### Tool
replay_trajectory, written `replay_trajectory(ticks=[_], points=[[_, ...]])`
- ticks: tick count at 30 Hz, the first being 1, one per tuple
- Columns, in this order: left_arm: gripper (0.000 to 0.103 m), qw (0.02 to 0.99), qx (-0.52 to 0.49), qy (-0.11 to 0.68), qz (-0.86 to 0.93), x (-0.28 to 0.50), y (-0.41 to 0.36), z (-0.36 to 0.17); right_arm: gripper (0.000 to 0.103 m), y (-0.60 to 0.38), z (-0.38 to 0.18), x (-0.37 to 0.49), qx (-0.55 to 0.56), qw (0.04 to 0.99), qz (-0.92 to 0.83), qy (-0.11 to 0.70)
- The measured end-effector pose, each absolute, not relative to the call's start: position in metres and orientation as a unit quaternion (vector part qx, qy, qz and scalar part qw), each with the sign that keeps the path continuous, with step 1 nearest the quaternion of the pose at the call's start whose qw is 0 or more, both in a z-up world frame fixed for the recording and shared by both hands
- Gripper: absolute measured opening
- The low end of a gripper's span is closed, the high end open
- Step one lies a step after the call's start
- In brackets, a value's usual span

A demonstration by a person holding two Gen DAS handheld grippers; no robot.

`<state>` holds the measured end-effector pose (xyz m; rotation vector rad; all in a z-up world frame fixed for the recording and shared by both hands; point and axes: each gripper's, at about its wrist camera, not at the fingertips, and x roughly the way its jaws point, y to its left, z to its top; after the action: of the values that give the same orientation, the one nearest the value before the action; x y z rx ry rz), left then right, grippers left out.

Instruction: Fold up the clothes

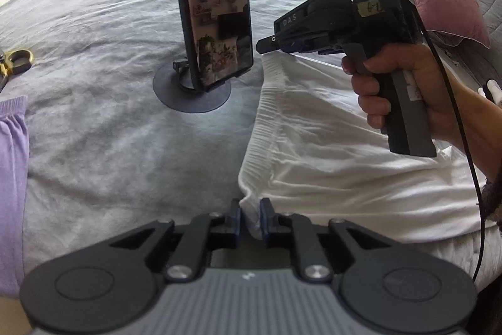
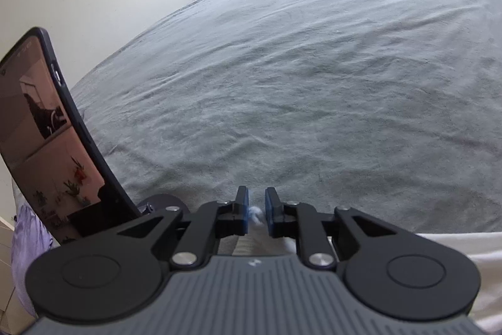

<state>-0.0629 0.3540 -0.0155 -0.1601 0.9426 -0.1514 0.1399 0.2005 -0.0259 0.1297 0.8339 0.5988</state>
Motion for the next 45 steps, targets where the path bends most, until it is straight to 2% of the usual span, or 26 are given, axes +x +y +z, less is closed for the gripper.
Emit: replay_trajectory(ticks=[1, 2, 3, 9, 10, 11, 12, 13, 14, 17, 19, 21, 23, 25, 26, 27, 28, 29, 31, 36, 41, 45], points=[[0.023, 0.887, -0.081, 0.45, -0.071, -0.063, 0.356, -0.014, 0.023, 0.198, -0.023, 0.14, 0.066, 0.869, 0.291, 0.395], [0.029, 0.888, -0.088, 0.447, -0.068, -0.063, 0.359, -0.013, 0.035, 0.195, -0.019, 0.141, 0.067, 0.87, 0.295, 0.39], [0.034, 0.888, -0.096, 0.445, -0.063, -0.062, 0.361, -0.012, 0.039, 0.192, -0.016, 0.14, 0.064, 0.871, 0.298, 0.384], [0.035, 0.882, -0.121, 0.45, -0.061, -0.058, 0.367, -0.013, 0.04, 0.184, -0.02, 0.141, 0.013, 0.868, 0.312, 0.386], [0.032, 0.881, -0.118, 0.454, -0.063, -0.057, 0.366, -0.014, 0.04, 0.183, -0.023, 0.141, 0.003, 0.867, 0.313, 0.389], [0.023, 0.879, -0.115, 0.458, -0.065, -0.057, 0.365, -0.015, 0.04, 0.184, -0.027, 0.142, -0.005, 0.866, 0.311, 0.393], [0.022, 0.877, -0.112, 0.462, -0.067, -0.056, 0.364, -0.016, 0.04, 0.184, -0.032, 0.142, -0.01, 0.864, 0.309, 0.397], [0.021, 0.877, -0.101, 0.465, -0.069, -0.056, 0.361, -0.017, 0.032, 0.184, -0.035, 0.141, -0.015, 0.864, 0.311, 0.396], [0.021, 0.878, -0.075, 0.467, -0.071, -0.057, 0.354, -0.018, 0.011, 0.185, -0.037, 0.139, -0.019, 0.864, 0.317, 0.392], [0.02, 0.881, -0.016, 0.466, -0.08, -0.063, 0.342, -0.019, 0.008, 0.192, -0.035, 0.136, -0.031, 0.868, 0.323, 0.377], [0.02, 0.879, 0.012, 0.468, -0.088, -0.064, 0.338, -0.019, 0.0, 0.195, -0.032, 0.137, -0.036, 0.877, 0.31, 0.365], [0.021, 0.879, 0.019, 0.469, -0.09, -0.065, 0.338, -0.017, 0.001, 0.198, -0.034, 0.141, -0.039, 0.878, 0.303, 0.367], [0.025, 0.88, 0.007, 0.467, -0.083, -0.062, 0.343, -0.014, 0.004, 0.198, -0.035, 0.142, -0.039, 0.877, 0.304, 0.37], [0.037, 0.887, -0.002, 0.458, -0.068, -0.061, 0.347, -0.008, 0.013, 0.193, -0.032, 0.141, -0.032, 0.876, 0.308, 0.37], [0.046, 0.892, -0.006, 0.448, -0.057, -0.061, 0.349, -0.005, 0.014, 0.188, -0.029, 0.141, -0.026, 0.877, 0.307, 0.37], [0.048, 0.898, -0.009, 0.438, -0.048, -0.061, 0.35, 0.0, 0.015, 0.182, -0.026, 0.141, -0.022, 0.878, 0.304, 0.369], [0.048, 0.904, -0.012, 0.426, -0.041, -0.061, 0.35, 0.004, 0.021, 0.174, -0.021, 0.141, -0.019, 0.881, 0.299, 0.365], [0.048, 0.908, -0.015, 0.418, -0.038, -0.059, 0.349, 0.008, 0.034, 0.166, -0.017, 0.141, -0.015, 0.885, 0.294, 0.362], [0.048, 0.911, -0.022, 0.409, -0.05, -0.054, 0.341, 0.011, 0.045, 0.146, -0.006, 0.141, -0.009, 0.892, 0.285, 0.352], [0.049, 0.916, -0.037, 0.39, -0.079, -0.039, 0.317, 0.018, 0.045, 0.085, 0.017, 0.14, 0.001, 0.908, 0.247, 0.34], [0.057, 0.909, -0.021, 0.404, -0.095, -0.015, 0.271, 0.016, 0.045, 0.019, 0.03, 0.134, 0.016, 0.92, 0.203, 0.336], [0.057, 0.902, -0.025, 0.418, -0.101, 0.005, 0.24, 0.014, 0.047, -0.038, 0.033, 0.121, 0.026, 0.928, 0.167, 0.333]])
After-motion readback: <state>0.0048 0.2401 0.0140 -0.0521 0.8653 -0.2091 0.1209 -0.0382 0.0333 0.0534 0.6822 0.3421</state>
